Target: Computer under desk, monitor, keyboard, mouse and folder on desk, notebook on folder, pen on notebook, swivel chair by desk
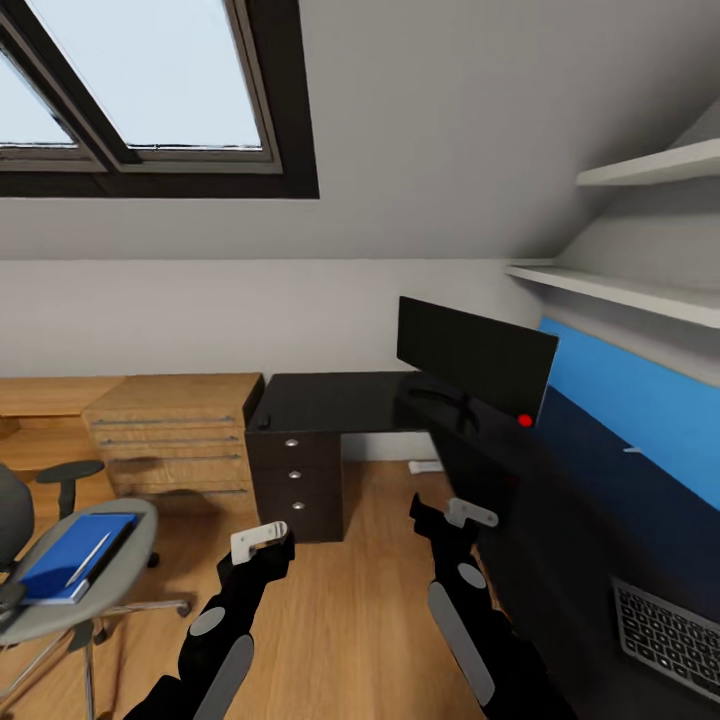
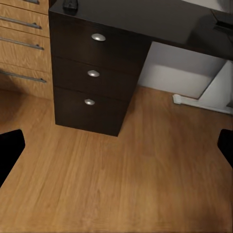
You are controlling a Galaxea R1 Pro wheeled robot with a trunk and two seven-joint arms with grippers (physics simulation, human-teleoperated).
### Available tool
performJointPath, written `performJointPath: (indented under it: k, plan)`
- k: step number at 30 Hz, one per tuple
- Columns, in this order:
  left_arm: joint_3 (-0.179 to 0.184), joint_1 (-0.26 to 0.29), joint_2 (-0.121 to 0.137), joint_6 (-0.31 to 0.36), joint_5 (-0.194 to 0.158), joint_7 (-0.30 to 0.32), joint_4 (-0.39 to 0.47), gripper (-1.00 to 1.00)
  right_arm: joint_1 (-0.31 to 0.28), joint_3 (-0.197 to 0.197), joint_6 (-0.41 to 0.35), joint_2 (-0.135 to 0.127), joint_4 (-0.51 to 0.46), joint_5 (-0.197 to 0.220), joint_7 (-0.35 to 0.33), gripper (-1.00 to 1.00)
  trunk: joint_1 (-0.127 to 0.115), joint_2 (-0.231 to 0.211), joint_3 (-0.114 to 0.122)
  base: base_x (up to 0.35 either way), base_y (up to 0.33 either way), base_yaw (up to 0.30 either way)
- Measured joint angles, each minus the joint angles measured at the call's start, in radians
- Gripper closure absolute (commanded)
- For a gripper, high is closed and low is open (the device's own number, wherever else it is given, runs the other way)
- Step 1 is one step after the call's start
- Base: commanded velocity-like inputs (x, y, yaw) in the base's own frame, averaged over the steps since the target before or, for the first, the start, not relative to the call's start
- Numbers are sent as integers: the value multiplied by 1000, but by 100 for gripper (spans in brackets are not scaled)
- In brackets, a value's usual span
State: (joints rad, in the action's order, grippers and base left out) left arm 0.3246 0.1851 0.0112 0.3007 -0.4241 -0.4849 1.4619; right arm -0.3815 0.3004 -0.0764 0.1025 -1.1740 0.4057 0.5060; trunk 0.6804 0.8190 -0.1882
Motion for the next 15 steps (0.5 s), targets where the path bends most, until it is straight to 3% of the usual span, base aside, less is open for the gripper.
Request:
performJointPath:
  k: [15]
  plan:
    - [1,0,-2,0,0,-5,0,-100,0,0,0,-10,-16,0,-2,-100,-58,-105,47,-283,-243,0]
